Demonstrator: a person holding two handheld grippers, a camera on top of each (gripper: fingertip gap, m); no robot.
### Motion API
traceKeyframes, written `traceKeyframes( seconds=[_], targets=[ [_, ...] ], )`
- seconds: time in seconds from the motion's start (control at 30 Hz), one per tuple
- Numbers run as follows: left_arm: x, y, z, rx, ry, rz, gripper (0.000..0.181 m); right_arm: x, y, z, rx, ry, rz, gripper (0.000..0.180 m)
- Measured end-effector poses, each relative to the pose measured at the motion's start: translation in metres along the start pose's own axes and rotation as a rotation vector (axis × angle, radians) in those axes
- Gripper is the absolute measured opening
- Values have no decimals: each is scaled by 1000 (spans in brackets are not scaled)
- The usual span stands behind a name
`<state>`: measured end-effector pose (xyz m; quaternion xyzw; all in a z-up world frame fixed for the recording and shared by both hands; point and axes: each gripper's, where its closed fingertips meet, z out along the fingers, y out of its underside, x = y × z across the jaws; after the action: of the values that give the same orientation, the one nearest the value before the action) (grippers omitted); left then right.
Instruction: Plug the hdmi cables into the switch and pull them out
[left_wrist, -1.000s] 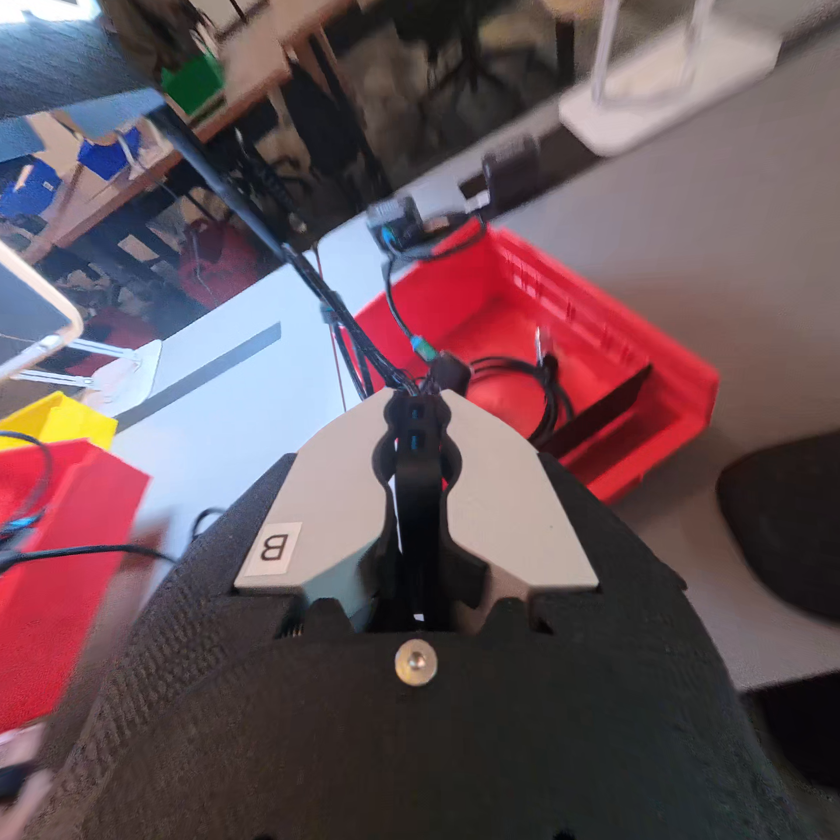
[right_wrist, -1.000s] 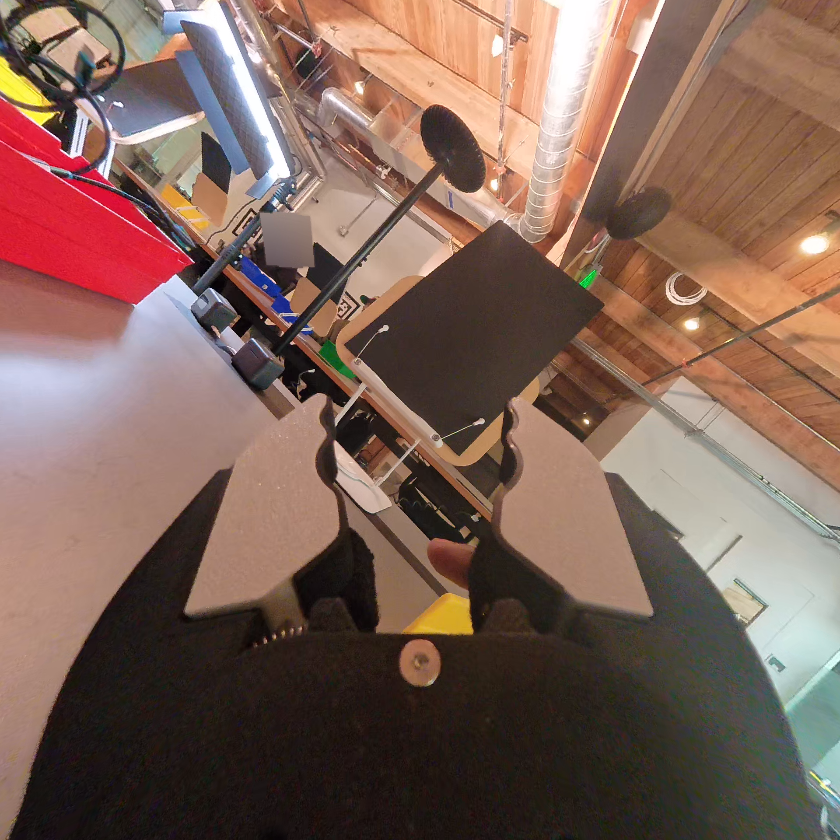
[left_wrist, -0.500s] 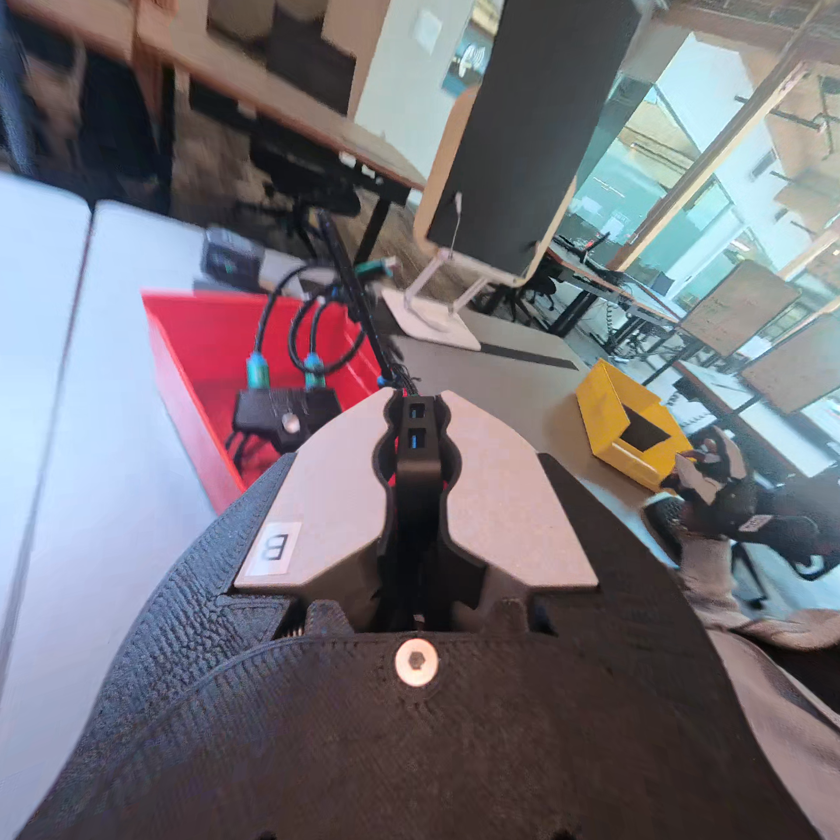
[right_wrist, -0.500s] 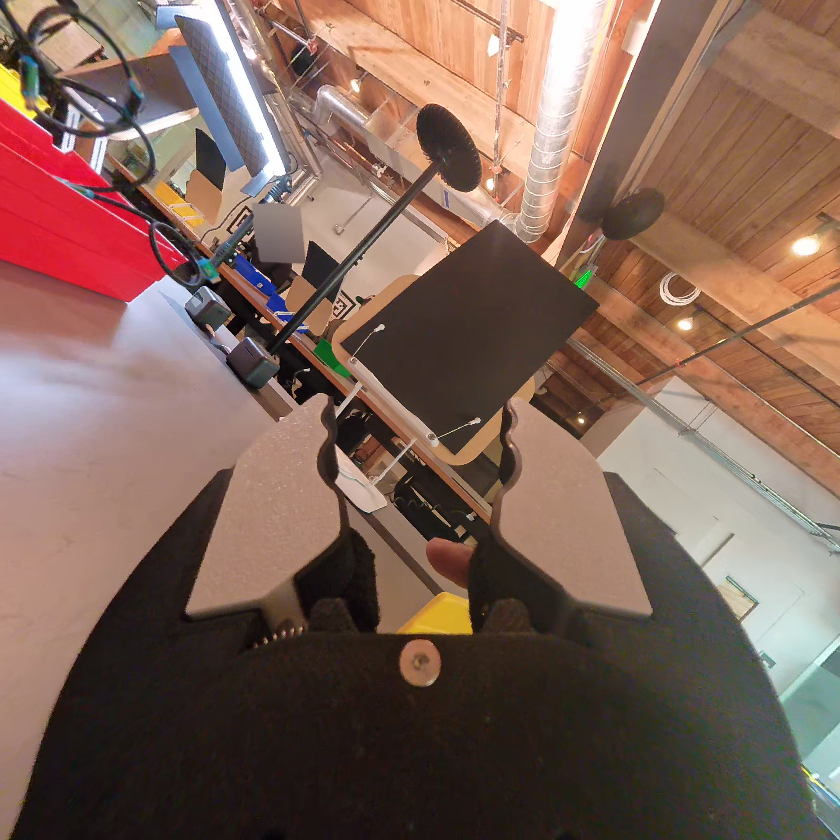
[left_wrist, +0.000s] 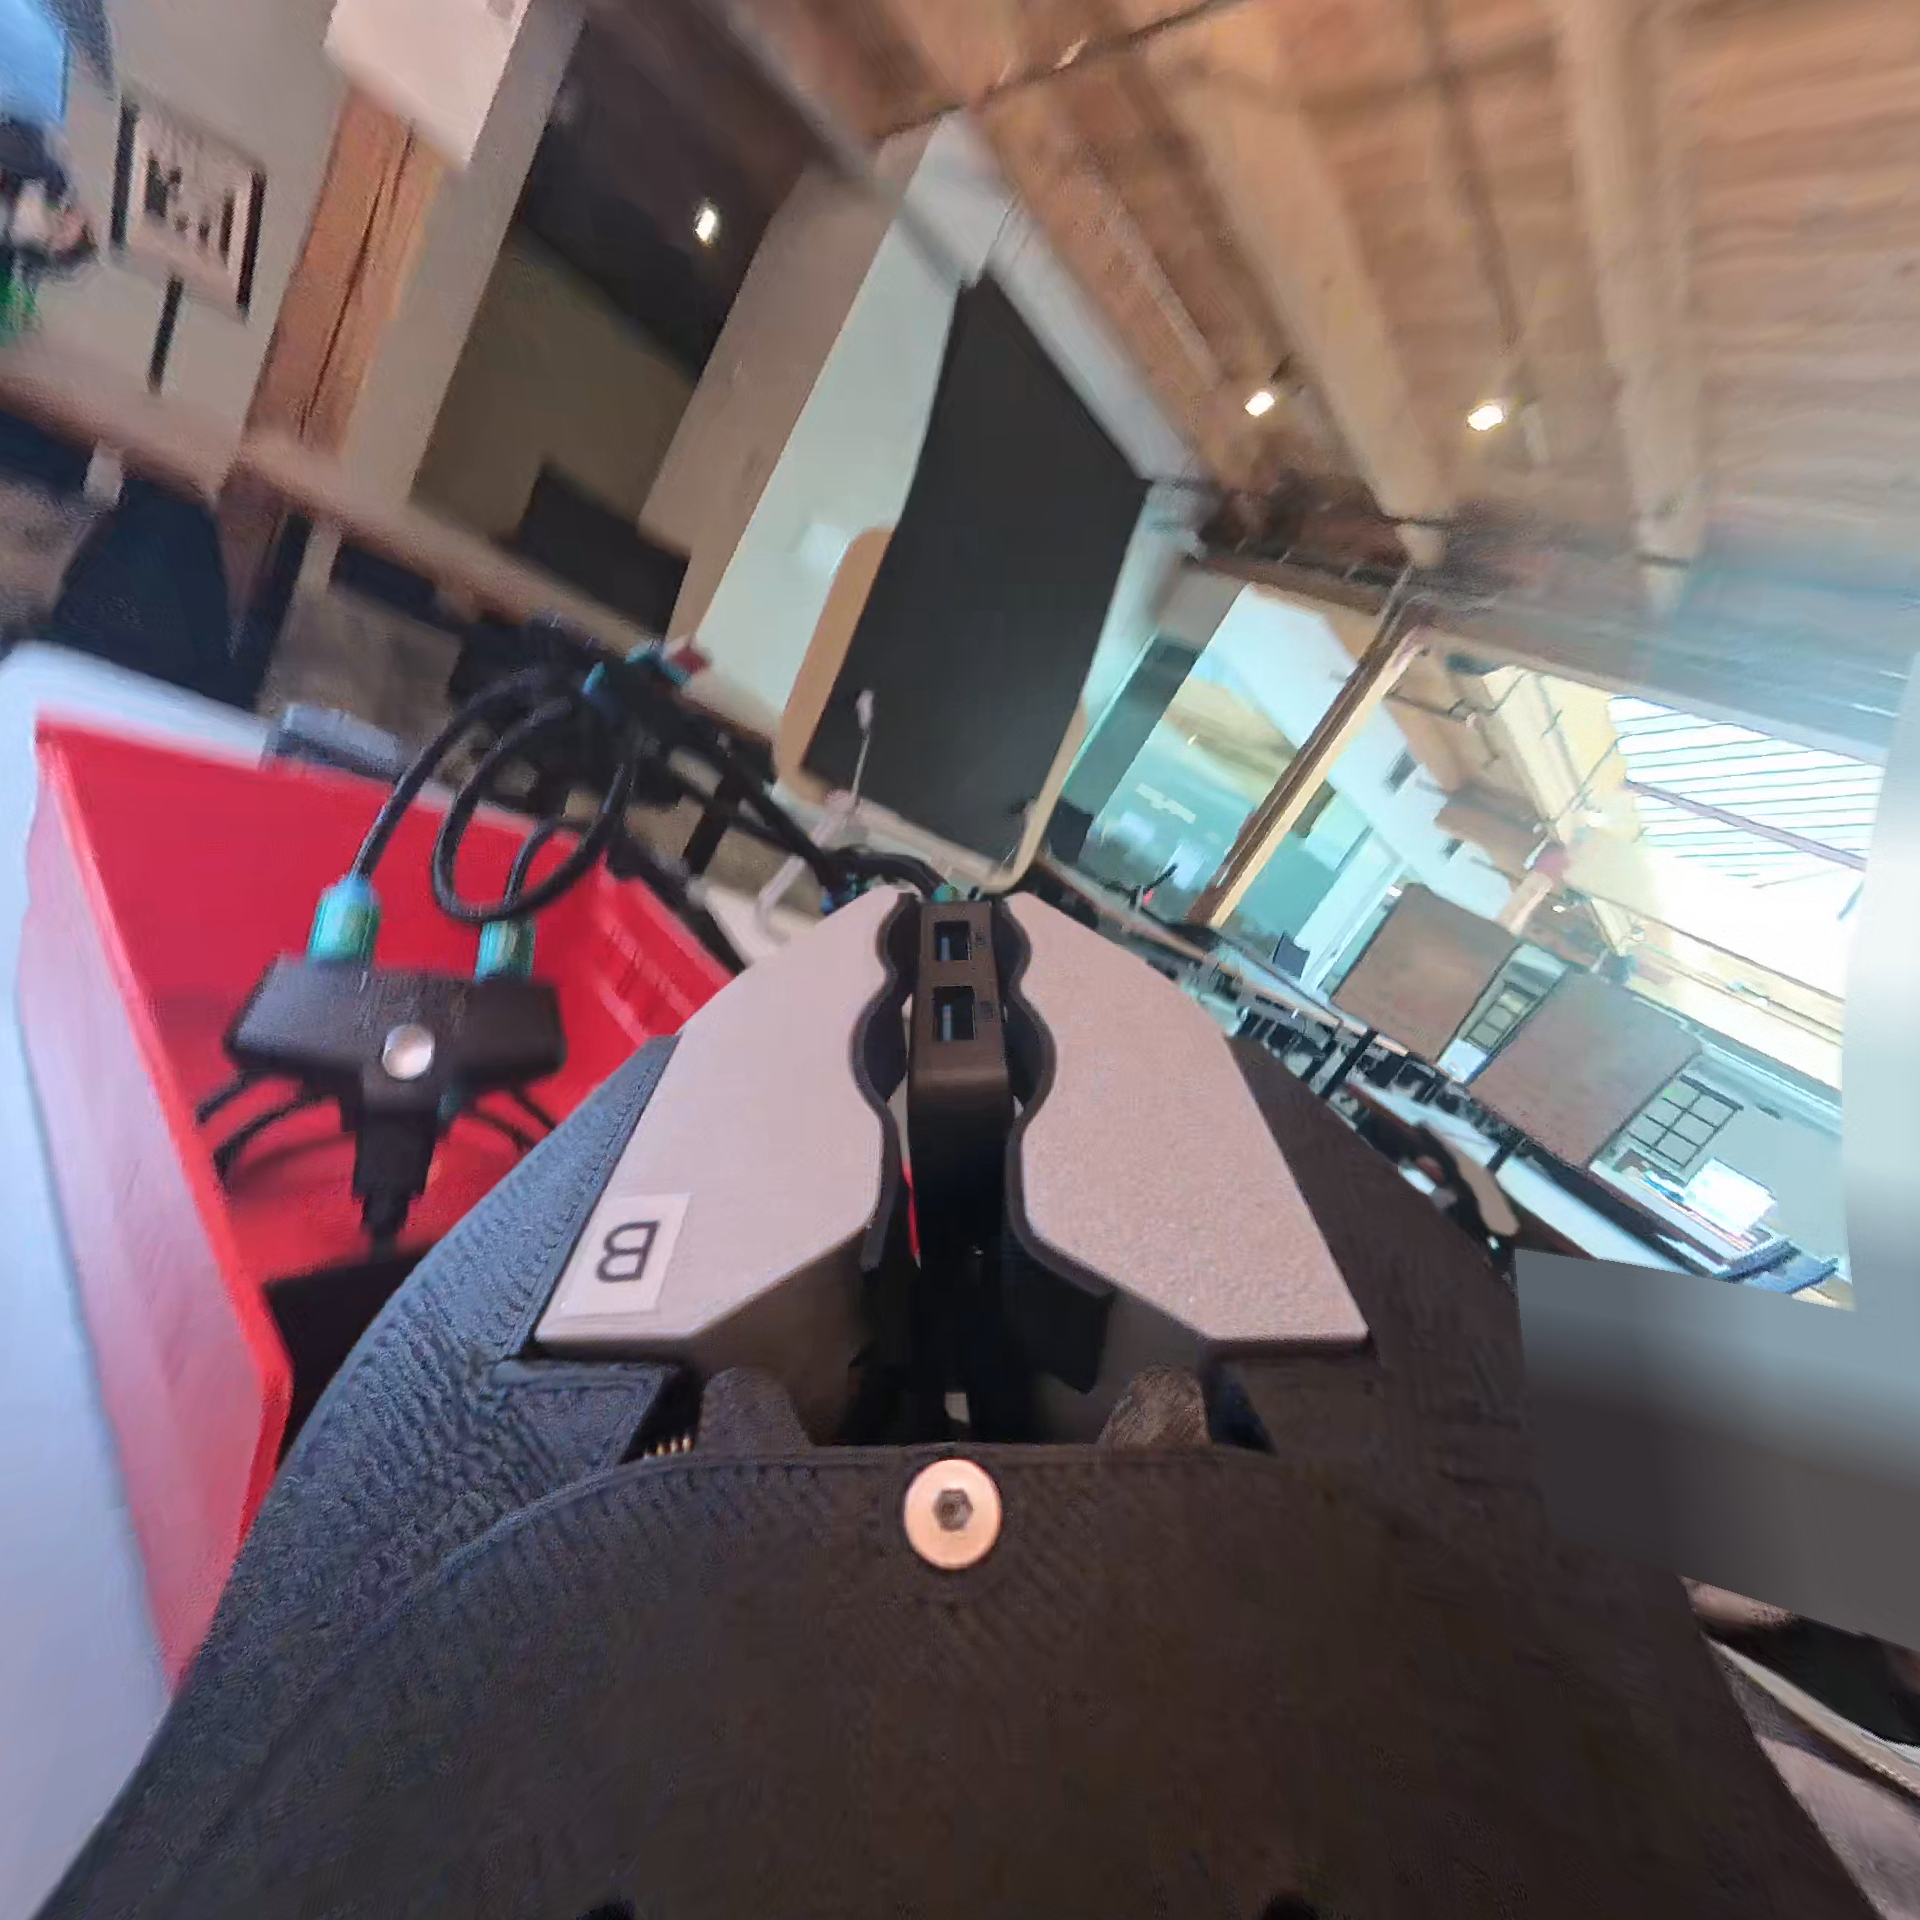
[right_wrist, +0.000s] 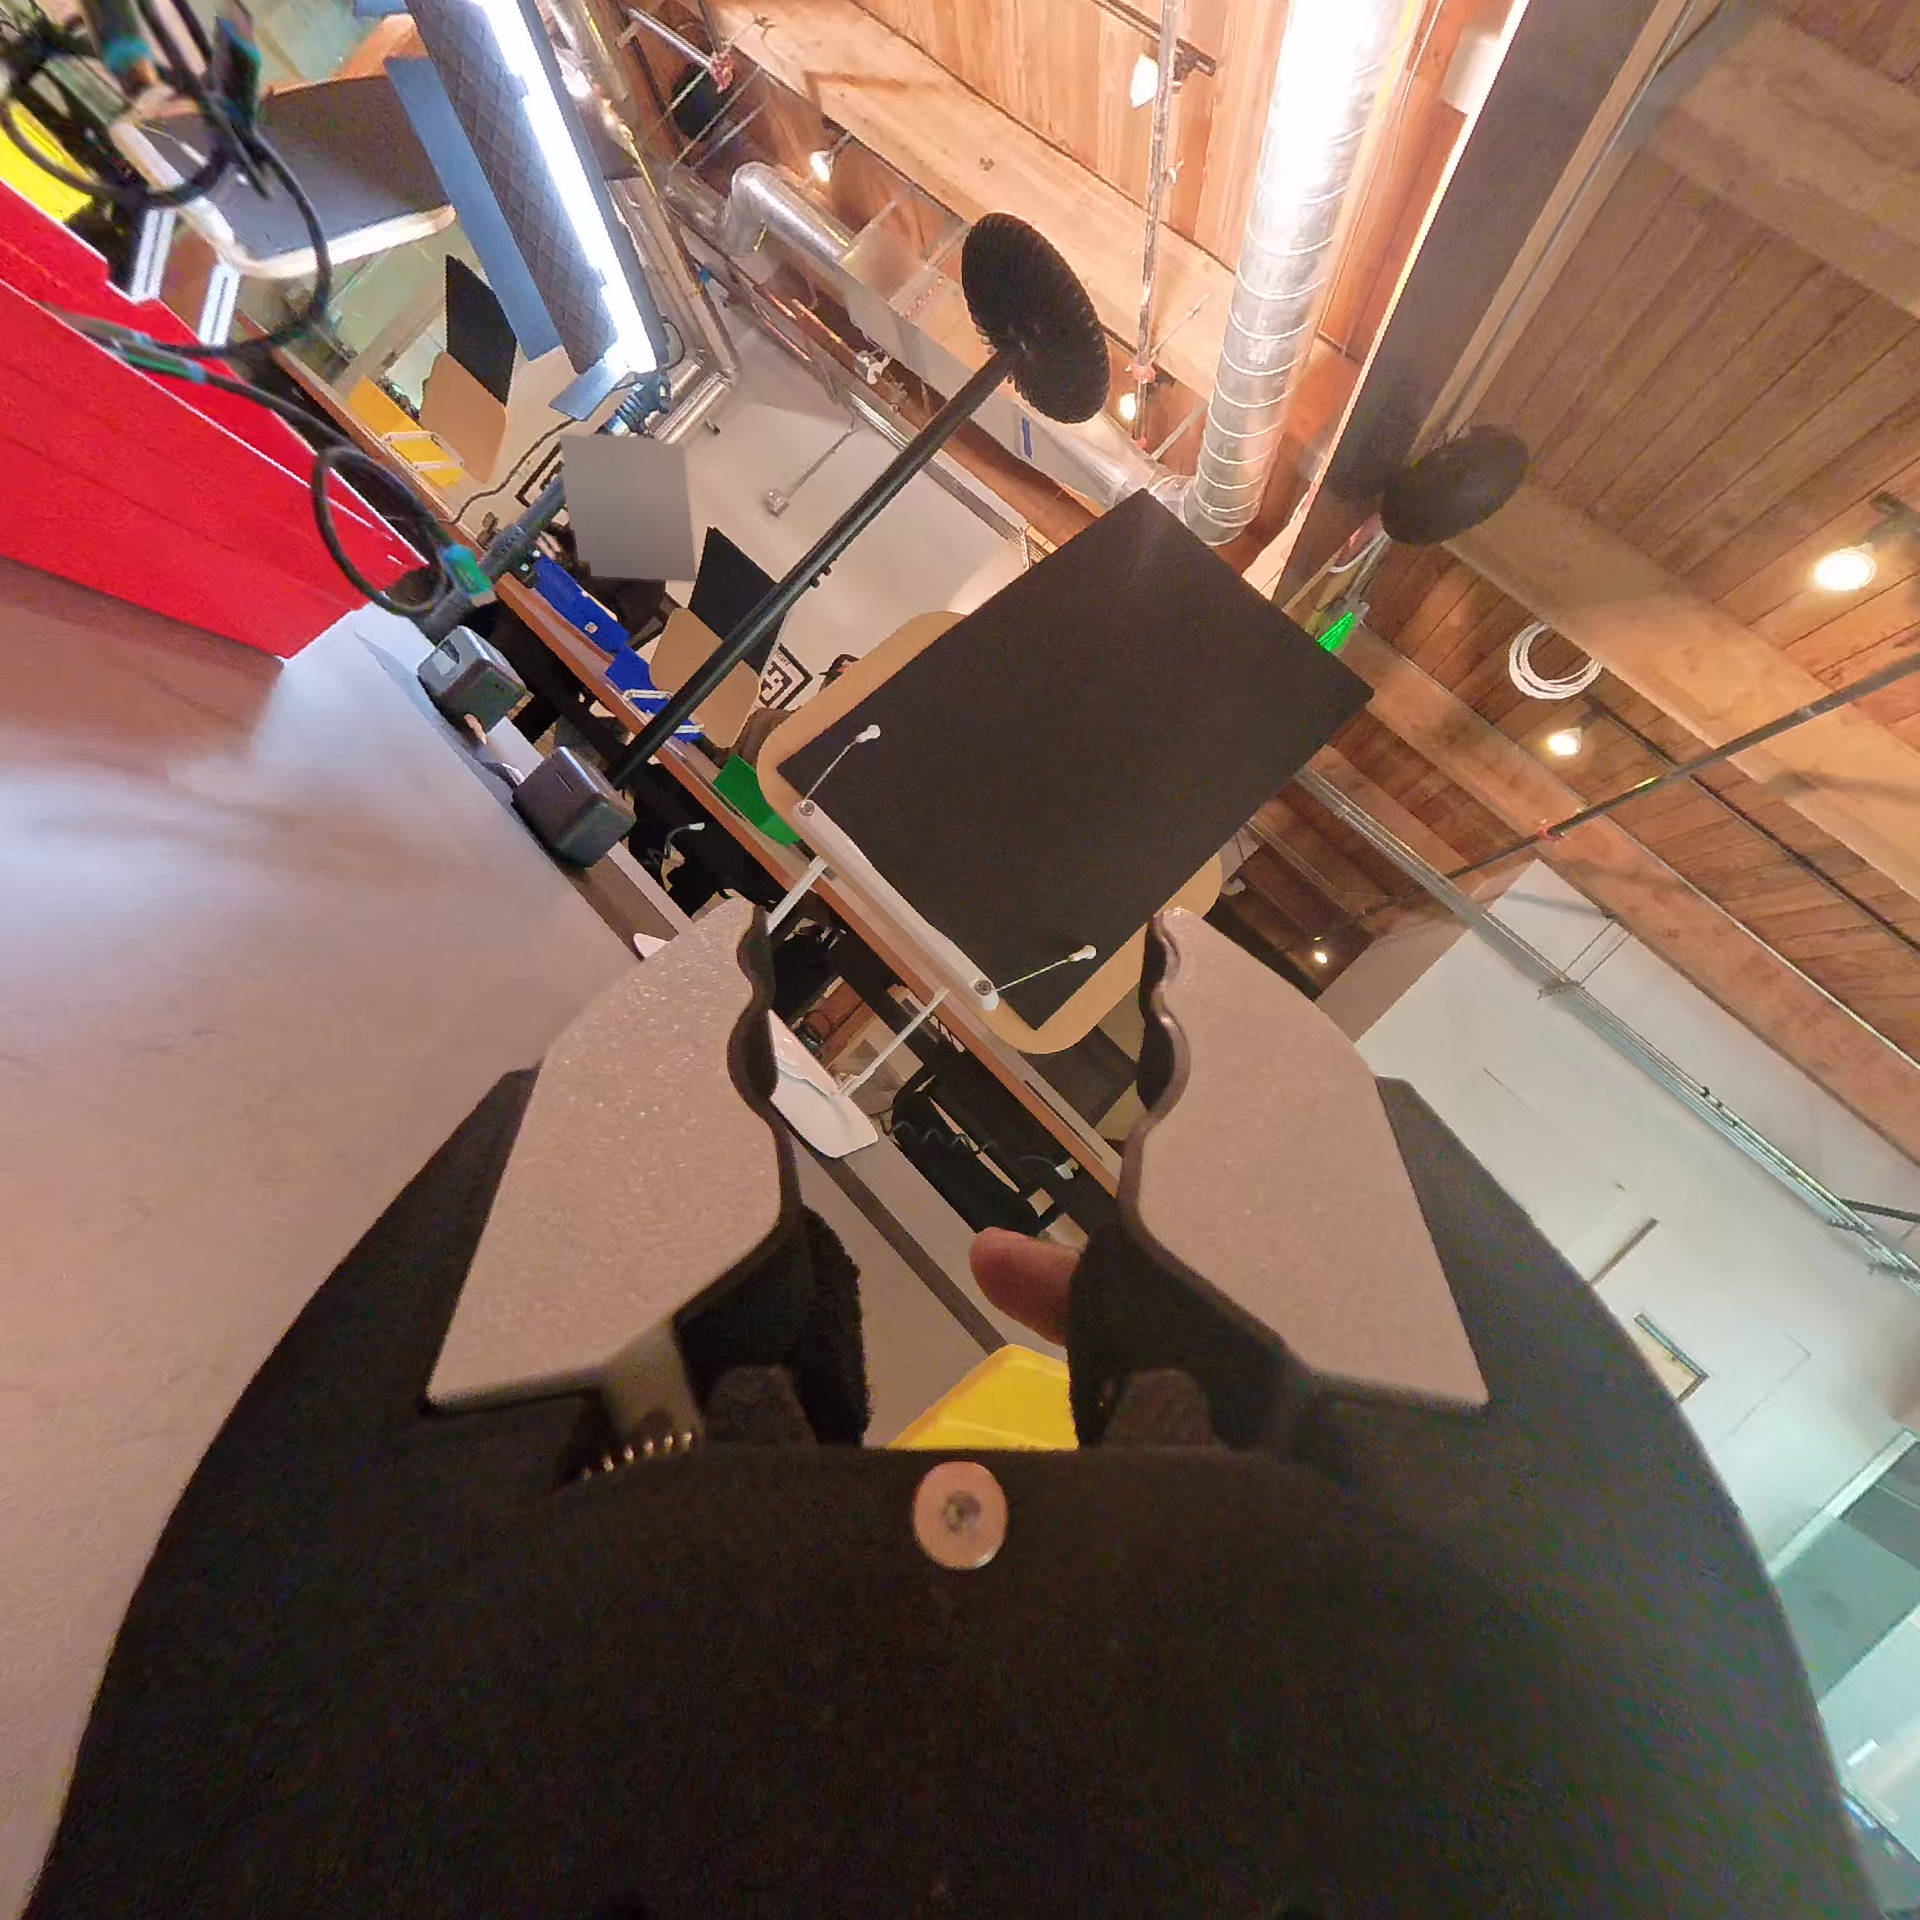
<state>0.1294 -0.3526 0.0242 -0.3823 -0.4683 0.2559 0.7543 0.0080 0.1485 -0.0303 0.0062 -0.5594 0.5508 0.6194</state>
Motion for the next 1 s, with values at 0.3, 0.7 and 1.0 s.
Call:
traceKeyframes(
  seconds=[0.3,0.7,1.0],
  targets=[
    [23,-46,2,167,93,138,13,0,-1,0,-1,1,-10,68],
    [-105,28,-39,-133,-450,-67,13,0,1,0,-6,2,-17,67],
    [-82,-7,-47,-149,-490,99,13,-15,-12,8,33,-63,27,67]
  ],
)
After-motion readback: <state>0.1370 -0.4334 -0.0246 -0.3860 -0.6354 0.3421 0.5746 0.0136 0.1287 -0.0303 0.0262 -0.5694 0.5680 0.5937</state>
